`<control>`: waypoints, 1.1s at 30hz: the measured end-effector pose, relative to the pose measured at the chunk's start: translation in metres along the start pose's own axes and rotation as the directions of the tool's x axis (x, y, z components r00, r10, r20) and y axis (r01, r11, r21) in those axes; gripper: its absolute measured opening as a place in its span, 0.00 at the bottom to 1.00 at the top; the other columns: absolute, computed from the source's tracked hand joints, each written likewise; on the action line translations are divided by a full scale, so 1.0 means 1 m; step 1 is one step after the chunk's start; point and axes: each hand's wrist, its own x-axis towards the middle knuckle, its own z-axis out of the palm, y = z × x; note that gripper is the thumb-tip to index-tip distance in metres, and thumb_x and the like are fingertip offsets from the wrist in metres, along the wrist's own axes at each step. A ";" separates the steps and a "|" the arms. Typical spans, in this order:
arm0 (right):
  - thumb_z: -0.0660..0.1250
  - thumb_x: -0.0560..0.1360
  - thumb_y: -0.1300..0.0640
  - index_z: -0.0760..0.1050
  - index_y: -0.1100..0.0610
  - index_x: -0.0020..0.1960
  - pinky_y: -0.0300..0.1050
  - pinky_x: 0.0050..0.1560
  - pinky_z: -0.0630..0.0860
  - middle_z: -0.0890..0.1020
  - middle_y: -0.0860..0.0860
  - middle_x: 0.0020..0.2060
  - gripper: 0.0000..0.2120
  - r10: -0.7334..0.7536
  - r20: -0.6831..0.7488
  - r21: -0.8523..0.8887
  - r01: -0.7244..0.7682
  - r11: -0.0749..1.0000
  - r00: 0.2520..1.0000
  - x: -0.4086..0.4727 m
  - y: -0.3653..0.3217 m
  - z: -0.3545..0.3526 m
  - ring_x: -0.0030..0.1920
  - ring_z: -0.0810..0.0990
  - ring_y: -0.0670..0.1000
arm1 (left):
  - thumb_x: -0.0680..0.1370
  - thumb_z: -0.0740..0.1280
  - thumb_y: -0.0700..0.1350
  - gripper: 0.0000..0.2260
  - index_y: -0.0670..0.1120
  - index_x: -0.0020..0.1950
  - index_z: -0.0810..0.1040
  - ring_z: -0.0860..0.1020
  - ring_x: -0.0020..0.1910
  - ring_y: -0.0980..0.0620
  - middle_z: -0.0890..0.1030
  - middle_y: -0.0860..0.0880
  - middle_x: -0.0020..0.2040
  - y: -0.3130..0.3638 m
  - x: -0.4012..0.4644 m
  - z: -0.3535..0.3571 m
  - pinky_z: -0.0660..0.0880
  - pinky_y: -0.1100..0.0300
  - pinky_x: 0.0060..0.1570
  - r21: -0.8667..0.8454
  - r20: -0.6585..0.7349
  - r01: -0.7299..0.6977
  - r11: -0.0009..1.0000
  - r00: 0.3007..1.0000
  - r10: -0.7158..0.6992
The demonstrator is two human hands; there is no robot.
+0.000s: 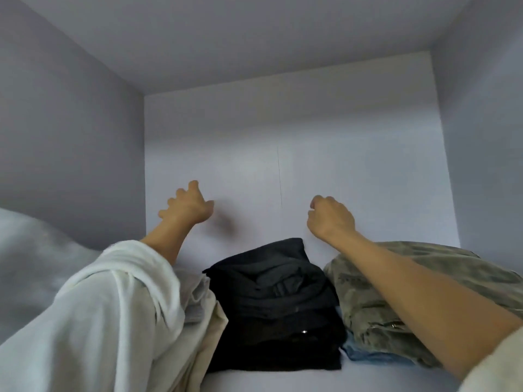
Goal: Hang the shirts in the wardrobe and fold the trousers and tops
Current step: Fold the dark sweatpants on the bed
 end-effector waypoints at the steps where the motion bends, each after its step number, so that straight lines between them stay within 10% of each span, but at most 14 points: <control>1: 0.54 0.78 0.62 0.73 0.61 0.59 0.46 0.47 0.71 0.75 0.55 0.55 0.13 -0.064 -0.059 0.027 0.065 0.997 0.996 0.002 0.000 -0.003 0.53 0.75 0.57 | 0.80 0.59 0.52 0.27 0.49 0.76 0.52 0.62 0.69 0.38 0.61 0.42 0.72 0.006 0.007 -0.001 0.61 0.42 0.67 -0.015 -0.037 -0.079 0.997 0.996 0.078; 3: 0.52 0.80 0.59 0.73 0.59 0.63 0.48 0.56 0.72 0.76 0.54 0.60 0.16 -0.217 0.041 0.148 0.209 0.967 0.975 0.000 -0.005 -0.006 0.59 0.74 0.56 | 0.81 0.55 0.53 0.27 0.49 0.77 0.49 0.58 0.73 0.40 0.56 0.43 0.76 0.020 0.007 0.007 0.57 0.43 0.70 0.014 0.081 -0.252 0.968 0.965 0.250; 5: 0.49 0.82 0.53 0.67 0.60 0.69 0.47 0.68 0.62 0.70 0.53 0.68 0.20 -0.335 0.430 0.189 0.279 0.942 0.839 -0.015 -0.010 0.005 0.68 0.67 0.56 | 0.82 0.50 0.55 0.26 0.48 0.77 0.46 0.52 0.75 0.44 0.50 0.45 0.77 0.027 -0.011 0.043 0.50 0.47 0.73 0.138 0.436 -0.401 0.906 0.846 0.308; 8: 0.45 0.81 0.46 0.68 0.60 0.67 0.46 0.67 0.60 0.68 0.56 0.69 0.25 -0.112 0.812 -0.066 0.280 0.958 0.573 -0.039 -0.014 0.022 0.68 0.66 0.56 | 0.81 0.47 0.60 0.27 0.48 0.77 0.53 0.55 0.75 0.47 0.54 0.48 0.77 0.014 -0.041 0.096 0.52 0.49 0.73 0.357 0.771 -0.424 0.832 0.636 -0.007; 10: 0.46 0.82 0.47 0.74 0.55 0.53 0.45 0.59 0.64 0.74 0.54 0.57 0.20 -0.163 0.742 -0.037 0.283 0.958 0.650 -0.037 -0.016 0.009 0.60 0.70 0.54 | 0.81 0.49 0.59 0.27 0.48 0.77 0.54 0.56 0.75 0.47 0.56 0.48 0.77 0.015 -0.039 0.091 0.53 0.48 0.73 0.294 0.717 -0.415 0.861 0.692 0.089; 13: 0.49 0.82 0.52 0.63 0.55 0.71 0.46 0.70 0.59 0.66 0.51 0.71 0.19 -0.312 0.345 0.090 0.300 0.950 0.885 -0.025 -0.009 -0.028 0.71 0.62 0.52 | 0.81 0.52 0.54 0.25 0.52 0.77 0.49 0.51 0.76 0.44 0.51 0.47 0.77 0.038 -0.035 0.034 0.50 0.43 0.72 0.048 0.174 -0.362 0.931 0.921 0.349; 16: 0.51 0.81 0.55 0.58 0.55 0.74 0.50 0.70 0.61 0.62 0.51 0.73 0.21 -0.341 0.013 0.091 0.338 0.937 0.940 -0.034 -0.002 -0.060 0.72 0.60 0.53 | 0.80 0.56 0.48 0.25 0.50 0.76 0.54 0.55 0.74 0.43 0.57 0.44 0.75 0.062 -0.053 -0.013 0.54 0.41 0.70 -0.098 -0.391 -0.416 0.904 0.851 0.349; 25: 0.54 0.79 0.58 0.71 0.56 0.65 0.46 0.62 0.69 0.74 0.53 0.63 0.16 -0.157 -0.012 -0.054 0.156 0.986 0.988 -0.147 0.011 -0.151 0.63 0.72 0.54 | 0.80 0.58 0.49 0.23 0.50 0.74 0.60 0.61 0.71 0.43 0.59 0.45 0.75 0.095 -0.156 -0.031 0.61 0.45 0.67 -0.179 -0.156 -0.607 0.774 0.794 0.587; 33: 0.57 0.78 0.58 0.76 0.53 0.59 0.41 0.53 0.71 0.81 0.49 0.53 0.13 0.162 -0.234 -0.111 -0.191 0.975 0.959 -0.355 0.027 -0.259 0.52 0.78 0.50 | 0.79 0.60 0.48 0.15 0.49 0.66 0.73 0.70 0.65 0.47 0.72 0.48 0.67 0.130 -0.330 -0.053 0.66 0.55 0.62 -0.640 -0.282 -0.707 0.302 0.581 0.763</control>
